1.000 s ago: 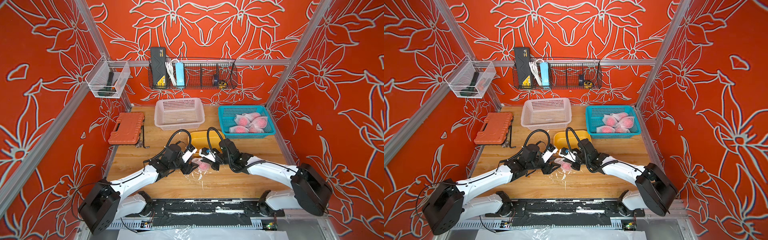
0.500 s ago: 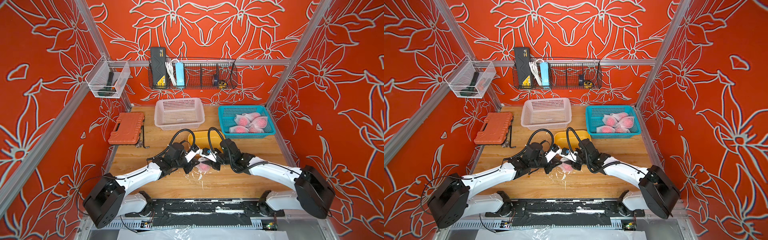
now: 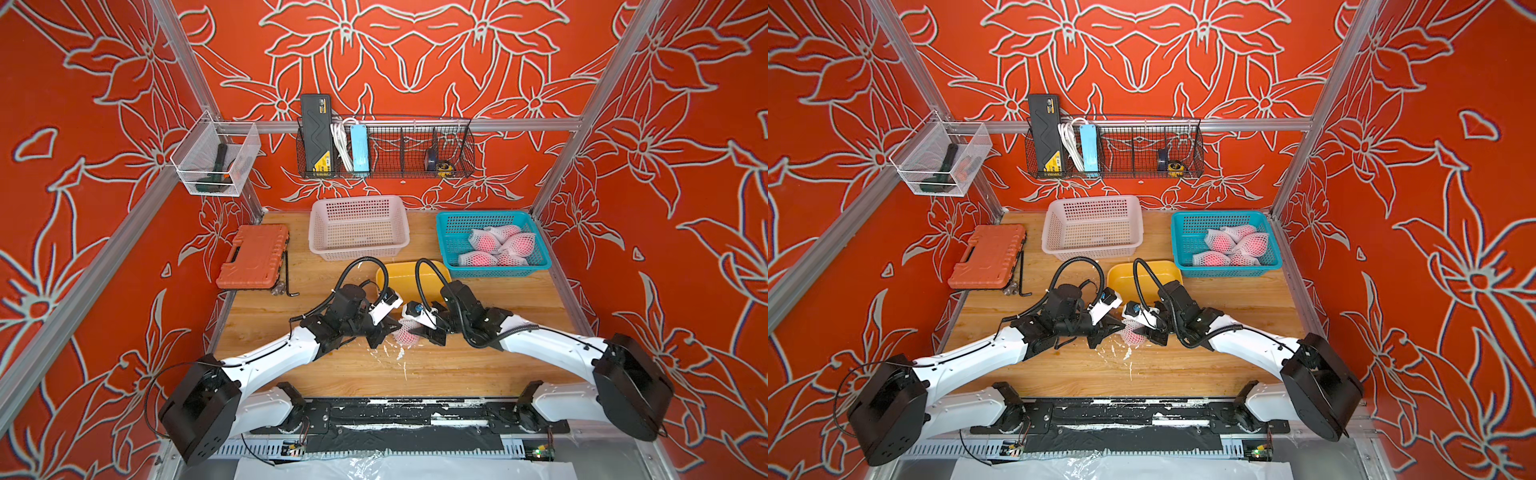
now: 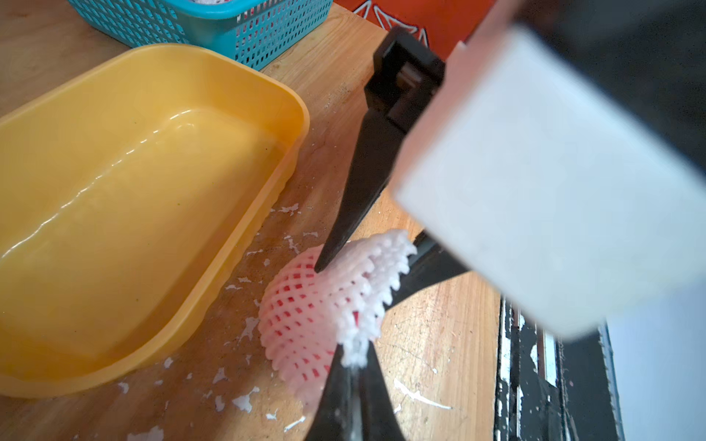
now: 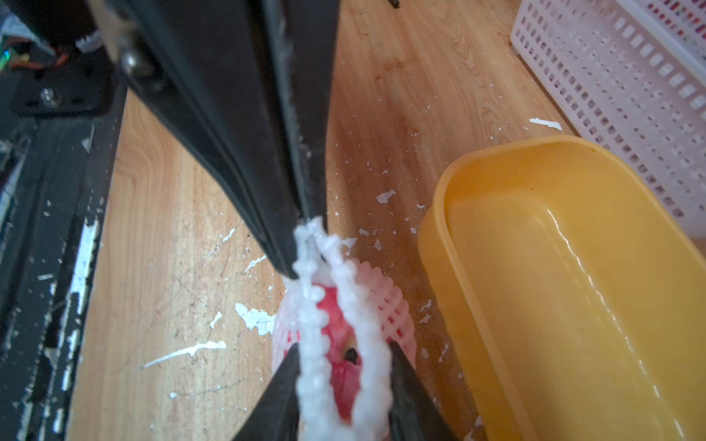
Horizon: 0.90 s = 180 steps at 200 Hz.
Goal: Remove foam nets from apples
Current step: Remove the foam net from the apple.
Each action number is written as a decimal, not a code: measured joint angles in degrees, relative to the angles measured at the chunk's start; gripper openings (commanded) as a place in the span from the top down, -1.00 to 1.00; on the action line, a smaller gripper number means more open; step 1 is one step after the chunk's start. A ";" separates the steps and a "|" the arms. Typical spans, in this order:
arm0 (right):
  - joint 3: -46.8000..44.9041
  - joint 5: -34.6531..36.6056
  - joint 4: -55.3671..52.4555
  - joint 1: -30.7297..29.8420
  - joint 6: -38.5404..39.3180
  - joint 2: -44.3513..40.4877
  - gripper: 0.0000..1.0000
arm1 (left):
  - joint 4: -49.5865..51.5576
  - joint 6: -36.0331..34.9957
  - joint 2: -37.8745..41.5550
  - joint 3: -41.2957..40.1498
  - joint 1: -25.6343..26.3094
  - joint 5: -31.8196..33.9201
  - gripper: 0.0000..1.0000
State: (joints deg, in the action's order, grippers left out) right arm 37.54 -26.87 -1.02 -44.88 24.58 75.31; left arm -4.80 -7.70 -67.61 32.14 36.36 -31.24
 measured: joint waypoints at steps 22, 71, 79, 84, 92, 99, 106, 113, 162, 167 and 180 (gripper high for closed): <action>0.00 -0.13 0.24 0.00 0.13 -0.57 0.59 | 1.27 0.02 0.68 0.76 0.15 0.20 1.00; -0.04 -0.44 0.81 0.00 0.13 -2.64 0.82 | 2.60 0.02 1.95 1.51 0.42 0.83 0.98; -0.04 -0.46 0.76 0.00 0.11 -2.64 0.84 | 2.67 0.04 1.99 1.51 0.42 1.03 0.95; -0.04 -0.46 0.74 0.00 0.11 -2.64 0.84 | 2.71 0.13 2.01 1.53 0.42 1.18 0.91; -0.04 -0.46 0.76 0.00 0.09 -2.67 0.86 | 2.93 0.28 2.08 1.66 0.42 1.38 0.83; -0.04 -0.46 0.74 0.00 0.04 -2.75 0.88 | 3.23 0.48 2.14 1.95 0.42 1.51 0.74; -0.04 -0.44 0.74 0.00 -0.13 -2.95 0.90 | 3.63 0.90 2.21 2.43 0.42 1.62 0.58; -0.04 -0.44 0.76 0.00 -0.28 -3.32 0.89 | 4.04 1.42 2.27 3.13 0.42 1.75 0.34; -0.11 -0.55 0.96 0.00 -3.17 -8.68 0.95 | 4.76 4.74 7.15 6.25 0.46 3.52 -0.54; -0.13 -0.20 0.94 0.00 -3.58 -9.46 0.95 | 4.79 5.40 8.02 6.49 0.46 4.09 -0.60; -0.13 1.44 0.85 0.00 -4.66 -11.61 0.95 | 4.92 6.43 10.36 7.26 0.46 6.01 -0.94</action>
State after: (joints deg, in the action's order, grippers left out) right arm 37.41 -25.43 -0.16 -44.88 19.92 63.70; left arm 0.12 -1.28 -57.25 39.40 36.82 -25.23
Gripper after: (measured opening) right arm 0.060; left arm 0.826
